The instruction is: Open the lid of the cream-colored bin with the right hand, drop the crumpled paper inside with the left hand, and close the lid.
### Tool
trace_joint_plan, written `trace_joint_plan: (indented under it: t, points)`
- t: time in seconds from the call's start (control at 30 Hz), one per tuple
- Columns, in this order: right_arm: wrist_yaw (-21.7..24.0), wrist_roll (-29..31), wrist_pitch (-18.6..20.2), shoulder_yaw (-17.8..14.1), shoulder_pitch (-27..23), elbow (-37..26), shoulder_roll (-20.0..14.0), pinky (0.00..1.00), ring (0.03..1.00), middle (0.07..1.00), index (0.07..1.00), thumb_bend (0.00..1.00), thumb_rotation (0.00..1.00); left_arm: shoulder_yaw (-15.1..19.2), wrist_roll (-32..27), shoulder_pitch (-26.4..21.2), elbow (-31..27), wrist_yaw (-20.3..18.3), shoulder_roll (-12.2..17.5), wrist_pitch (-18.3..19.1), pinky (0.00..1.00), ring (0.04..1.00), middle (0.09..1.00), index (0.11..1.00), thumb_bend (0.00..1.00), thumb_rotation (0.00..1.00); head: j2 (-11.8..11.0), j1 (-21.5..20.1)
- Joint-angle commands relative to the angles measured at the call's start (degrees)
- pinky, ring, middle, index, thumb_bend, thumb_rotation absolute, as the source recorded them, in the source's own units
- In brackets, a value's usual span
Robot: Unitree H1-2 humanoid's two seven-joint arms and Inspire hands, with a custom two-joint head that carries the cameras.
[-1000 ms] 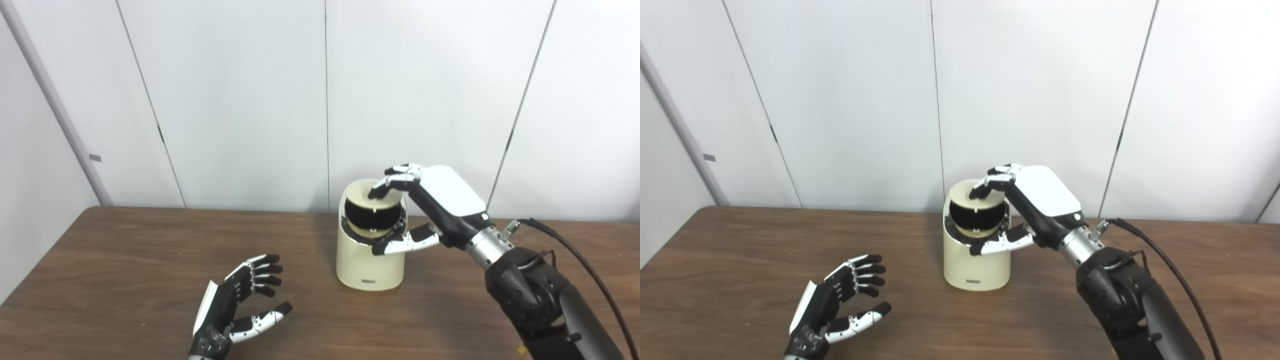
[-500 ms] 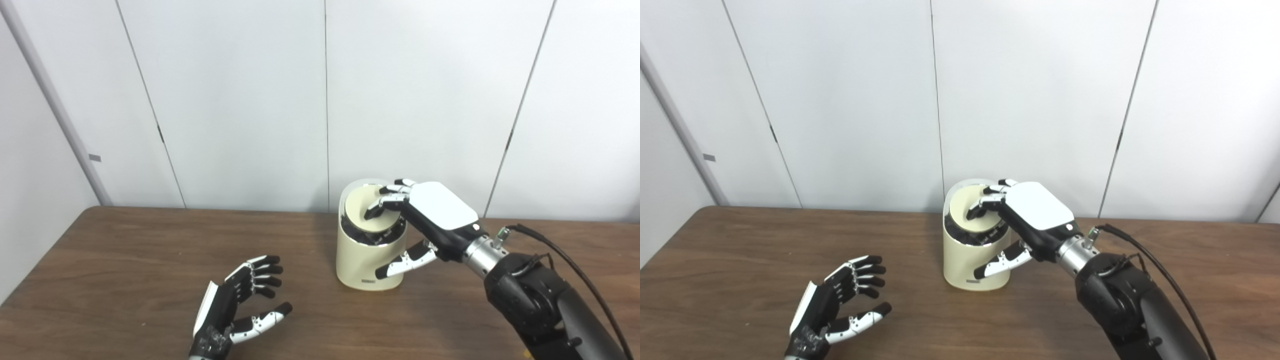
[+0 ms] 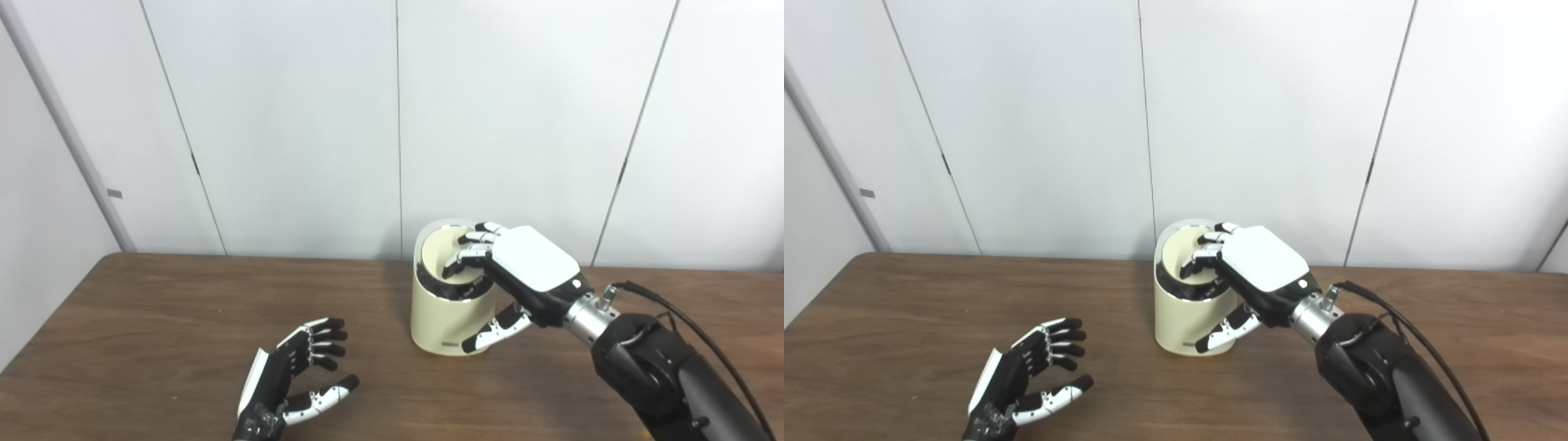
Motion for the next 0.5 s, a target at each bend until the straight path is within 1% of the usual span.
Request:
trace_joint_plan:
  t: [0.0,0.1,0.2,0.3,0.47]
  points:
    - [-0.06,-4.22,-1.55,1.21,-1.37,-0.20,-1.76,0.94,0.856,0.663,0.653,0.77,0.43,0.00,-0.76,-0.03,-1.80,0.13,-0.09,-0.27,0.57,0.651,0.719,0.752,0.66,0.00,0.23,0.14]
    - [0.70,-8.95,-0.74,2.47,-1.29,-0.84,-2.28,0.97,0.860,0.661,0.652,0.78,0.44,0.01,-0.74,0.06,-2.12,0.04,-0.03,-0.10,0.57,0.648,0.717,0.754,0.65,0.00,0.40,0.15]
    - [3.73,-11.85,1.31,2.93,-0.99,-1.76,-2.00,0.99,0.858,0.670,0.659,0.78,0.46,0.05,-0.67,0.14,-2.22,0.07,0.00,-0.03,0.56,0.645,0.714,0.753,0.65,0.00,0.52,0.09]
    - [5.38,-12.99,2.06,2.85,-0.84,-2.07,-1.61,1.00,0.851,0.670,0.659,0.77,0.47,0.09,-0.81,0.19,-2.16,-0.06,0.17,-0.12,0.56,0.646,0.715,0.753,0.65,0.00,0.51,0.09]
    - [5.58,-12.66,2.09,2.26,-0.63,-2.07,-1.23,0.99,0.841,0.669,0.660,0.77,0.49,0.17,-1.07,0.15,-2.11,-0.25,0.35,-0.14,0.57,0.651,0.718,0.756,0.65,0.00,0.46,-0.07]
